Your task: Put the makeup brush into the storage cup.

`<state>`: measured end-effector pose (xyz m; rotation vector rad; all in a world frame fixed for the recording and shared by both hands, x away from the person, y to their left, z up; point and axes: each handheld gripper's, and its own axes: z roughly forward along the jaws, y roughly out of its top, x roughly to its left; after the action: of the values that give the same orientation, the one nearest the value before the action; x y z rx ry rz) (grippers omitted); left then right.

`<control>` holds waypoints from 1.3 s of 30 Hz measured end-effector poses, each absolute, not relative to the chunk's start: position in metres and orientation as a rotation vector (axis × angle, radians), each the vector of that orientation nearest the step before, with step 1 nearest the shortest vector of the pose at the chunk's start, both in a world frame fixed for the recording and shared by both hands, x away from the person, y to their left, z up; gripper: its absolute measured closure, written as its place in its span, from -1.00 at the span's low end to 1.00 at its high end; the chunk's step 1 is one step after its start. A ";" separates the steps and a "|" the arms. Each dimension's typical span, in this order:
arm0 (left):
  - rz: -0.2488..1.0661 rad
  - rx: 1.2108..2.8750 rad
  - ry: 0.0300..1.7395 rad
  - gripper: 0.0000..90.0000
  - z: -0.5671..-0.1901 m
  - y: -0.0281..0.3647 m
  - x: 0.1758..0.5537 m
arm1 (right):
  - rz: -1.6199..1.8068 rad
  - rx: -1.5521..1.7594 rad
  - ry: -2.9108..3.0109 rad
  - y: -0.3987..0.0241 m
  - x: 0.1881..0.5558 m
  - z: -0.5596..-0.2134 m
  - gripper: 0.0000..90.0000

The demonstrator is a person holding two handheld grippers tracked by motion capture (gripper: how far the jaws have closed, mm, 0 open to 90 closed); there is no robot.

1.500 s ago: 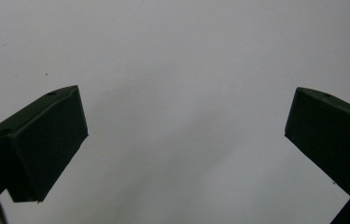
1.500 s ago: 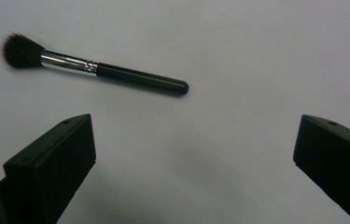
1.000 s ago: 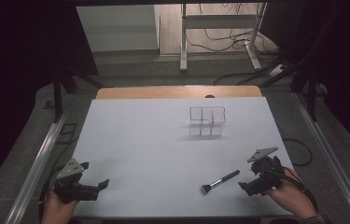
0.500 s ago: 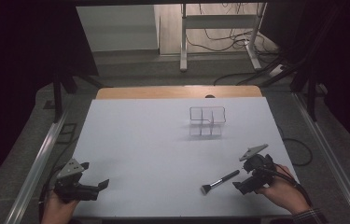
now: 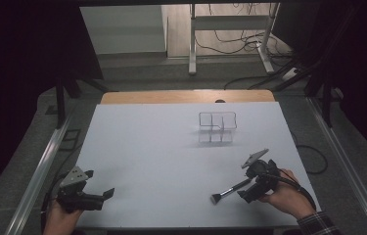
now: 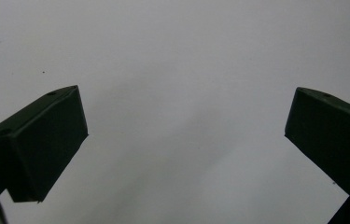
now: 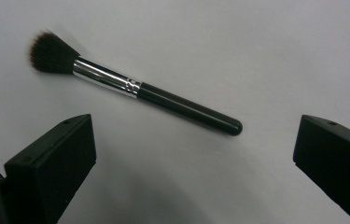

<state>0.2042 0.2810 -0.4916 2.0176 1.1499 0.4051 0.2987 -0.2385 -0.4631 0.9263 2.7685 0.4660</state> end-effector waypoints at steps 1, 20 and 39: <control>0.405 2.018 1.150 -1.00 -0.492 0.281 0.204 | 0.465 0.923 2.771 -0.237 0.299 -0.463 -1.00; 0.396 2.026 1.147 -1.00 -0.492 0.280 0.205 | 0.423 0.860 2.829 -0.214 0.305 -0.467 -0.99; 0.394 2.027 1.147 -1.00 -0.492 0.280 0.205 | 0.401 0.790 2.874 -0.200 0.307 -0.484 -0.90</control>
<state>0.2048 0.2805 -0.4924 2.0266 1.1467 0.3936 0.3067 -0.2004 -0.4842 0.7902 2.8736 0.4007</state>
